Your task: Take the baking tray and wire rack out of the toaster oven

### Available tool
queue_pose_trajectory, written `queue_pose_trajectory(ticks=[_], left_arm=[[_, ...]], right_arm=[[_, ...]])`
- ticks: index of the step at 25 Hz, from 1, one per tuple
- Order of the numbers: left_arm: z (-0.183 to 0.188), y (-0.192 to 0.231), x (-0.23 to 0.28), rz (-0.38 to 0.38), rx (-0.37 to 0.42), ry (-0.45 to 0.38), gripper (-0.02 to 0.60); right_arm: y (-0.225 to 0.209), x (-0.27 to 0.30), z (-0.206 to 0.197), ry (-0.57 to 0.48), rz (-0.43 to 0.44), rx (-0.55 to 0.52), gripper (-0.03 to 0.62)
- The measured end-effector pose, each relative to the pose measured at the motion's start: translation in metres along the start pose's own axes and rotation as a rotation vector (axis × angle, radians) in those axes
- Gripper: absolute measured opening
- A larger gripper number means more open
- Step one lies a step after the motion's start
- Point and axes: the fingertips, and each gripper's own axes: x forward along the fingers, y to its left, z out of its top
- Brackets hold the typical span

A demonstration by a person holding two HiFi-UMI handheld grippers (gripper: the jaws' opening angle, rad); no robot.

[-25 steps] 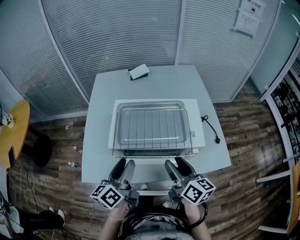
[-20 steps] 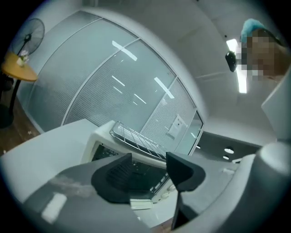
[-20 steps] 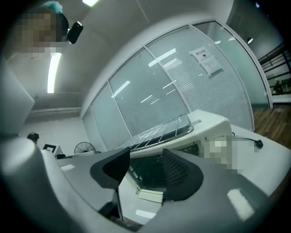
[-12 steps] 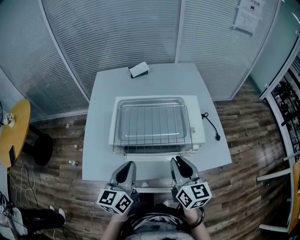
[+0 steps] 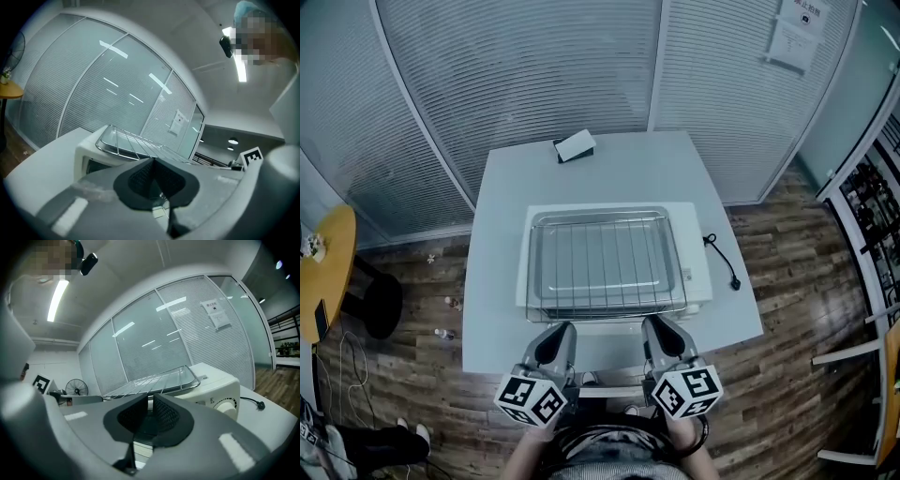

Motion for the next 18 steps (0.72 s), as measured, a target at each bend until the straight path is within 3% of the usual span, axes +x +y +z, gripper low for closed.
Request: queue_pose_trajectory(ticks=[11, 18], left_arm=[[0.009, 0.013, 0.019, -0.01, -0.004, 0.013, 0.005], [0.007, 0.009, 0.016, -0.015, 0.036, 0.027, 0.005]], right_arm=[[-0.004, 0.019, 0.006, -0.005, -0.003, 0.001, 0.028], [0.008, 0.019, 0.002, 0.013, -0.003, -0.108, 0.026]])
